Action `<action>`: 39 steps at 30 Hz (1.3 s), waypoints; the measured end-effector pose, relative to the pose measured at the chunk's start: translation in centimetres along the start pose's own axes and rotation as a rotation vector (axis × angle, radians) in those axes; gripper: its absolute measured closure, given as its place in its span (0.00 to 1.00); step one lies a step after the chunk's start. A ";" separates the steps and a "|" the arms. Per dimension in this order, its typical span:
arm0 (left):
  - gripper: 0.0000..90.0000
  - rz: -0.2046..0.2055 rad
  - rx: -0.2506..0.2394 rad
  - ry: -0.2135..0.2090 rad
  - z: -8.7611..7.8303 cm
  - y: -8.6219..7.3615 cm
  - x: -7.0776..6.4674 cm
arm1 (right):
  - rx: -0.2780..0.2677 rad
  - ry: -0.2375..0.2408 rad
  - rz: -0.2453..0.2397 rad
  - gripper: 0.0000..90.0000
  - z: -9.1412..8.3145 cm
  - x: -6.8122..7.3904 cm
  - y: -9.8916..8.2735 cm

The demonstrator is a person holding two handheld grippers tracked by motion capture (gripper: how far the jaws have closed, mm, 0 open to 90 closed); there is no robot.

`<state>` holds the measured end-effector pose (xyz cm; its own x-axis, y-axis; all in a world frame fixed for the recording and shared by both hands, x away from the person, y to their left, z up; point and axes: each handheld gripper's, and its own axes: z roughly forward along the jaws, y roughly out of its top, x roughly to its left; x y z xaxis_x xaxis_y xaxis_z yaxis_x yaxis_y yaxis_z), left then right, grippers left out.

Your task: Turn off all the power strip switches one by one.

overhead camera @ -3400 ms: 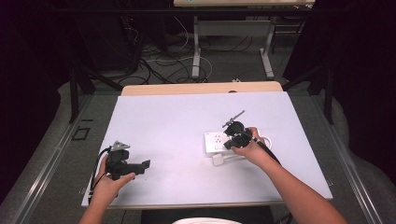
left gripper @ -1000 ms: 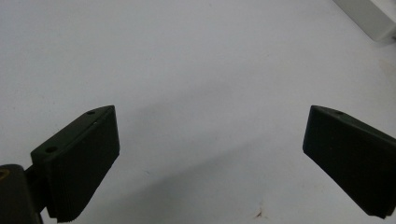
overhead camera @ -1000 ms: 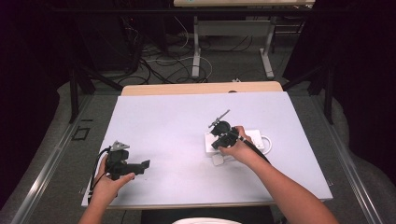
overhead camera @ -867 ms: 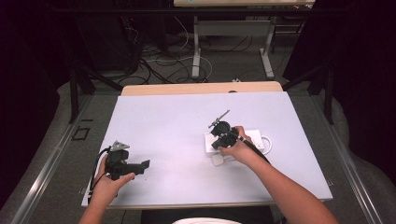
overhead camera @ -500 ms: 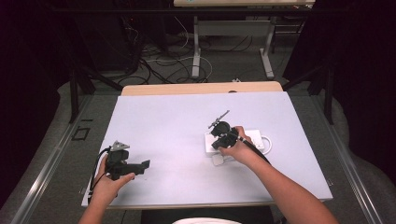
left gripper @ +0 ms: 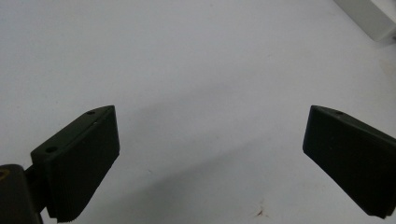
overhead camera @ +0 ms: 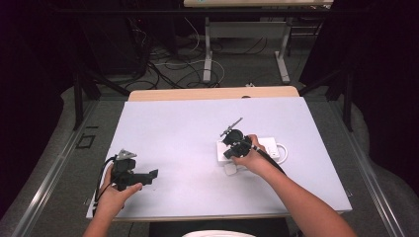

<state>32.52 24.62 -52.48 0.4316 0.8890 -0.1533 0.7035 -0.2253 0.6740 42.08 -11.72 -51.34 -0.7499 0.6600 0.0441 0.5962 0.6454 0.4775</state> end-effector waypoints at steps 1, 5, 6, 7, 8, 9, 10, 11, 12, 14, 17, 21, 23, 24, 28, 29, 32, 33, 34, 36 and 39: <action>0.04 0.000 -0.002 0.001 0.0 0.0 0.0 | 0.000 0.000 0.001 1.00 0.0 0.0 0.0; 0.04 0.000 -0.003 0.004 0.0 0.0 0.0 | 0.003 -0.013 0.004 1.00 0.0 0.3 0.0; 0.04 -0.002 -0.006 0.002 0.1 0.0 -0.1 | 0.002 -0.013 0.004 1.00 0.0 0.3 0.0; 0.04 0.000 -0.004 0.001 0.1 0.1 0.0 | 0.002 -0.013 0.005 1.00 0.0 0.3 0.0; 0.04 -0.006 -0.007 0.001 0.1 0.1 -0.1 | 0.000 -0.012 0.003 1.00 0.0 0.2 0.0; 0.04 -0.001 -0.007 0.000 0.1 0.1 -0.1 | -0.002 -0.006 -0.003 1.00 0.0 0.2 0.0; 0.04 0.001 -0.007 -0.002 0.1 0.1 -0.1 | -0.003 -0.003 -0.006 0.99 0.0 0.1 0.0; 0.04 0.004 -0.001 -0.003 0.1 0.0 0.0 | 0.003 -0.001 0.004 0.98 -0.1 0.2 0.0; 0.04 0.001 -0.001 -0.002 0.2 0.0 -0.1 | -0.002 -0.002 -0.005 0.97 0.0 0.1 0.0; 0.04 0.004 -0.001 -0.005 0.2 0.0 0.0 | 0.007 -0.008 0.014 0.96 -0.1 0.3 -0.1; 0.04 0.004 -0.002 -0.004 0.2 0.0 0.0 | -0.011 0.001 0.005 0.93 -0.3 0.2 -0.3; 0.04 0.006 -0.004 -0.002 0.2 0.0 0.0 | -0.031 0.002 0.029 0.88 -0.7 0.0 -0.7; 0.04 0.004 -0.006 -0.001 0.2 0.0 0.0 | -0.039 -0.008 0.044 0.86 -1.0 -0.2 -1.0; 0.04 0.001 -0.008 0.000 0.2 0.0 0.0 | -0.046 -0.003 0.056 0.86 -1.1 -0.3 -1.2; 0.04 0.002 -0.008 0.000 0.2 0.0 0.0 | -0.122 -0.003 0.081 0.81 -1.5 -0.8 -2.2; 0.04 0.003 -0.007 0.001 0.2 0.0 0.1 | -0.090 -0.008 0.083 0.80 -2.0 -0.9 -2.4; 0.04 0.002 -0.007 0.003 0.2 0.0 0.1 | -0.130 -0.015 0.116 0.76 -2.4 -1.4 -3.3; 0.04 0.002 -0.009 0.004 0.2 0.0 0.1 | -0.135 -0.024 0.133 0.75 -2.7 -1.5 -3.6; 0.04 0.002 -0.009 0.004 0.2 0.0 0.1 | -0.147 -0.018 0.150 0.73 -3.0 -1.6 -4.0; 0.04 0.001 -0.008 0.004 0.2 0.1 0.1 | -0.164 -0.015 0.153 0.70 -3.5 -2.1 -4.7; 0.04 -0.005 -0.009 0.004 0.2 0.0 0.0 | -0.186 -0.025 0.203 0.65 -4.3 -2.4 -5.6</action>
<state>32.70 24.53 -52.63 0.4257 0.8916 -0.1540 0.7003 -0.2169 0.6801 39.34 -18.61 -50.34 -0.6119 0.7794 0.1343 0.6686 0.4191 0.6142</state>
